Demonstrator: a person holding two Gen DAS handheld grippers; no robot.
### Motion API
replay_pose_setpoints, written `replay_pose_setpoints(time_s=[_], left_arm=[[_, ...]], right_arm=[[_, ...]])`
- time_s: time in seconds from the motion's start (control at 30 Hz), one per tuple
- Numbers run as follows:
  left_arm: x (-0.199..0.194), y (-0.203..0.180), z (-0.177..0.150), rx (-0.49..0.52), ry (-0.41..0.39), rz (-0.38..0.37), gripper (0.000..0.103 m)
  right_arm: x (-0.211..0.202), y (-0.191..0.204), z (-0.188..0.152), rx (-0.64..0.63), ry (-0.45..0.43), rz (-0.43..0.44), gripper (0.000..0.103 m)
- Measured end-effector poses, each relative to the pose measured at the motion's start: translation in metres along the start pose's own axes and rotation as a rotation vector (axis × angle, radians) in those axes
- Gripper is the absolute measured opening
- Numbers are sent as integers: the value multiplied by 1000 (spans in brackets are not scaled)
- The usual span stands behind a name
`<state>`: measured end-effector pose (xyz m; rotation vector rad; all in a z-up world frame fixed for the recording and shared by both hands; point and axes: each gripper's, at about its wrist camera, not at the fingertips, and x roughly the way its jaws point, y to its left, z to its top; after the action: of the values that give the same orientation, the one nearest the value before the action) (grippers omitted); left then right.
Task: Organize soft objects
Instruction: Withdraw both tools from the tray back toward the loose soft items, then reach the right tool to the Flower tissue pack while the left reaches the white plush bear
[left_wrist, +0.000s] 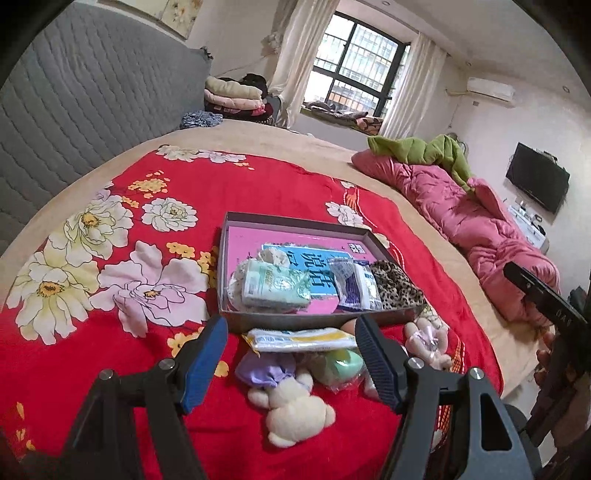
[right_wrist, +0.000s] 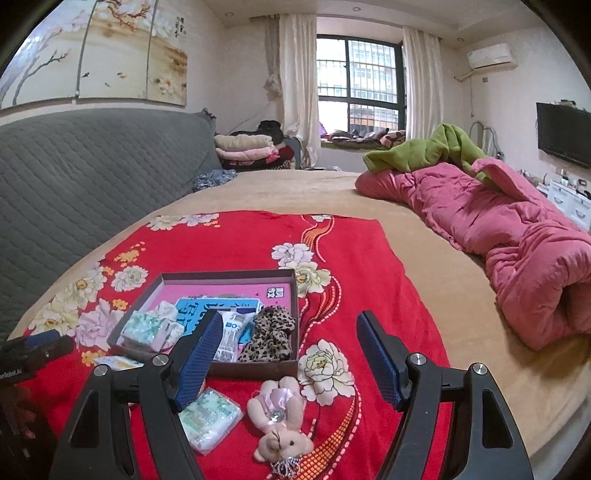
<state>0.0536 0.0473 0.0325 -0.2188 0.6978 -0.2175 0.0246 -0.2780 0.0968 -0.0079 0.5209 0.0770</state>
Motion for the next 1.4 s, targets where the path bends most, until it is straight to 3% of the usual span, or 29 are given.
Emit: replay_pose_setpoints(time_s=[0.5,1.0,1.4], left_arm=[[5,-18,-20,122,75,71,71],[20,-19,-41,92,201,33,71],[37,-18,-51,48,265,40,71]], right_arm=[[-11,13,-16,-32,21,35,76],[-11,27,-32,-44,57,84,76],[8,60,-63,-83,144,172,76]])
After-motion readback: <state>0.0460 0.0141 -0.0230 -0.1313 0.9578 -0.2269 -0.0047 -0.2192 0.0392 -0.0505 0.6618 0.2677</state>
